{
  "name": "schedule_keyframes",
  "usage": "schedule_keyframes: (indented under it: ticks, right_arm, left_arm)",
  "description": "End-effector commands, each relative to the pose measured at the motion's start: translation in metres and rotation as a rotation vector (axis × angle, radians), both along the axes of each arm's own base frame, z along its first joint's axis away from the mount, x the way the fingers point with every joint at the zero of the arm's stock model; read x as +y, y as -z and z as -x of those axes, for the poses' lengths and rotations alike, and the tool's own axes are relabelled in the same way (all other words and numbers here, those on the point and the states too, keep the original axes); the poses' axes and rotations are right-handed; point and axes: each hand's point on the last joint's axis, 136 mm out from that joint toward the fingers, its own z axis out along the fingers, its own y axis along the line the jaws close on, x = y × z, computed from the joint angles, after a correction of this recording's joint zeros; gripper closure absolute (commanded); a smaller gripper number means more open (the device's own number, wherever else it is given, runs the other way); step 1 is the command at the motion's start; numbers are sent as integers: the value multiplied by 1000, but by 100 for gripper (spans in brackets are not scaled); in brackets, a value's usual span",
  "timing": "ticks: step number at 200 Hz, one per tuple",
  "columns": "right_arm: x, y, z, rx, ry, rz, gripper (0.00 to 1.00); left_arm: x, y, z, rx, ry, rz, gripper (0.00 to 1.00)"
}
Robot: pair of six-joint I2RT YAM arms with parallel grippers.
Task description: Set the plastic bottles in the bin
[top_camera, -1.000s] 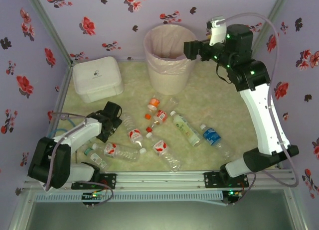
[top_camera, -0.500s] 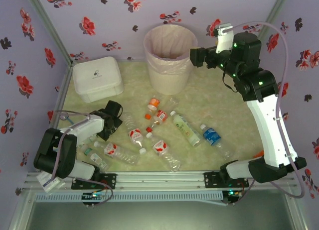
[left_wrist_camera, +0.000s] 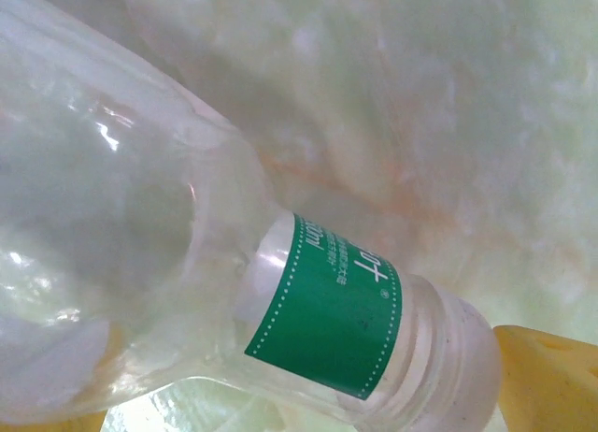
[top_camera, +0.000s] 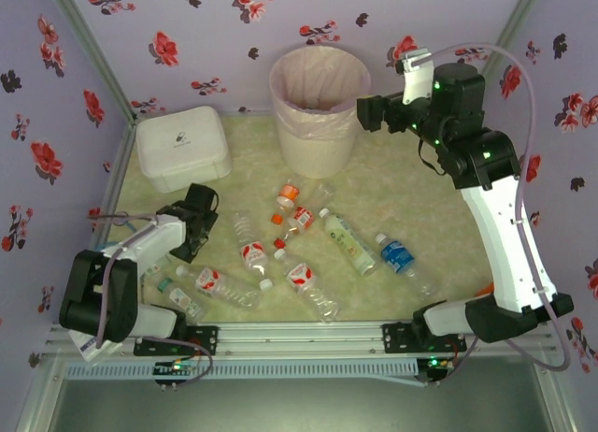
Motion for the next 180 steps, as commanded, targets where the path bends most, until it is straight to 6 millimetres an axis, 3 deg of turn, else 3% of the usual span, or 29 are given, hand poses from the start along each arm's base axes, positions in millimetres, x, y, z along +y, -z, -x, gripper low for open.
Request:
schedule_keyframes:
  ticks: [1,52,79,92,107,127,145,170,180]
  right_arm:
    - [-9,2,0,1,24,55,1]
    - [-12,5,2,6,27,80,1]
    - [-13,7,3,9,31,82,1]
    - [-13,9,1,12,33,82,1]
    - [-13,9,0,12,34,79,1]
    - [-12,8,-2,7,34,67,1]
    - [-9,9,-6,6,31,53,1]
    - [-7,9,-10,15,27,36,1]
    - [-8,8,-11,18,29,25,1]
  left_arm:
    - [15,0,-6,-49,-109,-7,0]
    - [19,6,-15,-48,-124,-17,0]
    - [11,8,-21,-36,-51,-12,9]
    - [-7,-5,-32,-35,103,-32,5]
    - [-24,-32,-37,-6,308,-133,0]
    - [-30,-60,-34,24,456,-231,0]
    - [-24,-69,-24,25,442,-230,0]
    - [1,-75,-4,-10,213,-163,0]
    - [4,-81,-4,-47,208,-153,0]
